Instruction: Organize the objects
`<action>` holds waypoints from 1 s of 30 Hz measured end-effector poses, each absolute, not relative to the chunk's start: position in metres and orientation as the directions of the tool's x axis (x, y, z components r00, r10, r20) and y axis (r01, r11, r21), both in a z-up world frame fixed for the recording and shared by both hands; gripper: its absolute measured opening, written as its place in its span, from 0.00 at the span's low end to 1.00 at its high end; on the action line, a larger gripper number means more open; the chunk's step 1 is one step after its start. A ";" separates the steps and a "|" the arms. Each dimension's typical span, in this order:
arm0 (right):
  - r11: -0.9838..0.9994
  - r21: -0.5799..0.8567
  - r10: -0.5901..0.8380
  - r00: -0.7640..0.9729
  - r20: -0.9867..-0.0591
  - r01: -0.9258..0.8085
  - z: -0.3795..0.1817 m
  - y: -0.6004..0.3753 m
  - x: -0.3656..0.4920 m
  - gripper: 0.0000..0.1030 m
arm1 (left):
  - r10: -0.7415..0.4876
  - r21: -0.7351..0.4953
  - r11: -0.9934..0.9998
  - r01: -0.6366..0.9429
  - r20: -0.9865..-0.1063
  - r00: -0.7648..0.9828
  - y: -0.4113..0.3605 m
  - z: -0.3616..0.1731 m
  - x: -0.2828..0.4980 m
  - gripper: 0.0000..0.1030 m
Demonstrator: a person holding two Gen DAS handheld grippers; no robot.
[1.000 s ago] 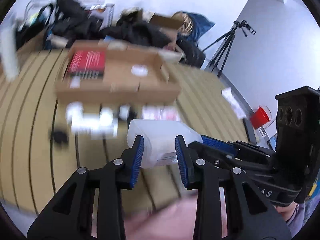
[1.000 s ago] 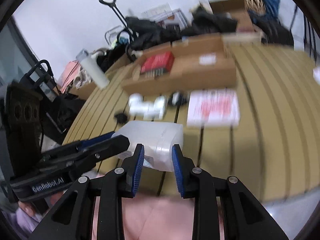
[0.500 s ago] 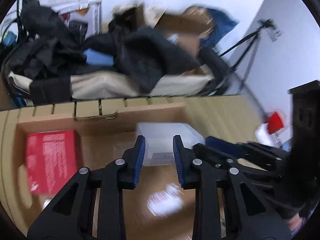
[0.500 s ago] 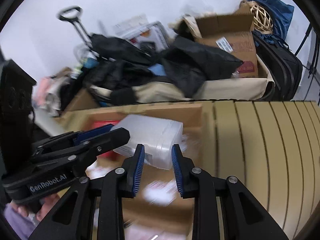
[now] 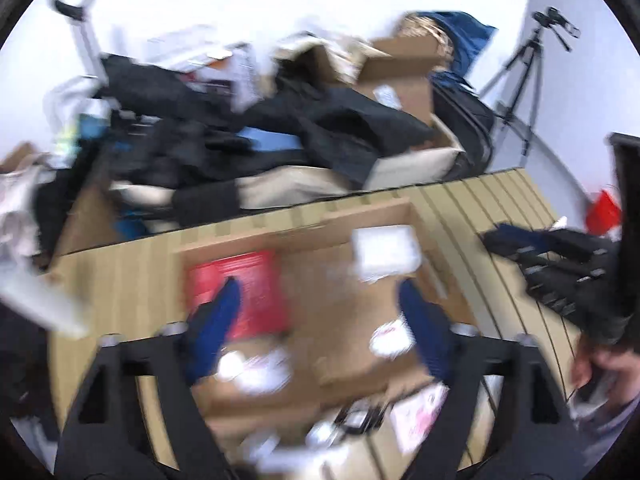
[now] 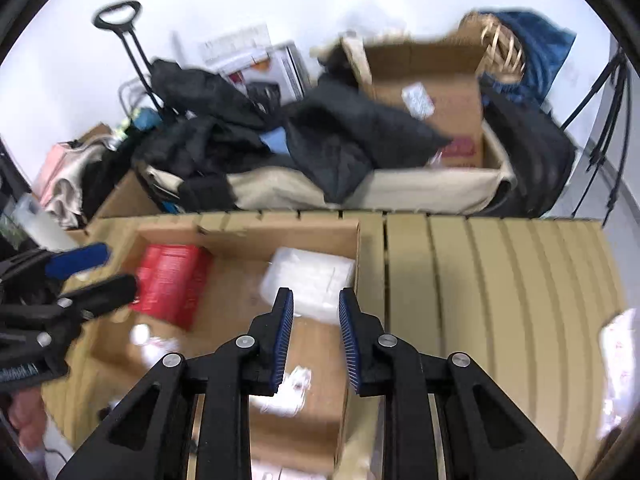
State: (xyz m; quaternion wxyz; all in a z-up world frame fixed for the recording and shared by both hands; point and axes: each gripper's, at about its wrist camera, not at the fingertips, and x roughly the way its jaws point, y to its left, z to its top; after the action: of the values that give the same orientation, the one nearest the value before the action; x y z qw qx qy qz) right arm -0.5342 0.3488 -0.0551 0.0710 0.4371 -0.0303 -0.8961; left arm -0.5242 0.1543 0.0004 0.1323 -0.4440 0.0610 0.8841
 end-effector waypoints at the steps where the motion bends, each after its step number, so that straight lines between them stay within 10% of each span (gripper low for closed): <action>1: -0.990 0.086 -0.137 -0.606 -0.784 0.113 -0.038 0.348 -0.521 0.28 | 0.166 0.000 -0.962 -0.271 -0.792 -0.587 0.145 0.018 -0.507 0.89; 5: -0.982 -0.042 -0.066 -0.540 -0.839 0.185 0.000 0.337 -0.471 0.84 | 0.096 0.061 -0.975 -0.212 -0.746 -0.659 0.117 0.070 -0.443 1.00; 19: -0.959 -0.108 -0.115 -0.706 -0.699 0.263 0.072 0.309 -0.239 0.84 | 0.192 0.085 -0.939 -0.334 -0.676 -0.711 0.081 0.121 -0.211 1.00; 30: -0.974 -0.067 -0.121 -0.751 -0.649 0.215 0.005 0.271 -0.066 0.84 | 0.262 -0.024 -0.951 -0.309 -0.593 -0.762 0.034 0.056 -0.079 1.00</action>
State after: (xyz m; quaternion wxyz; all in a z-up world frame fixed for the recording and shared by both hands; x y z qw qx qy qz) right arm -0.0662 0.2710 0.0052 0.0898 0.3412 0.0688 -0.9331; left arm -0.0793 0.0342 0.0556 0.1523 -0.3099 0.0375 0.9378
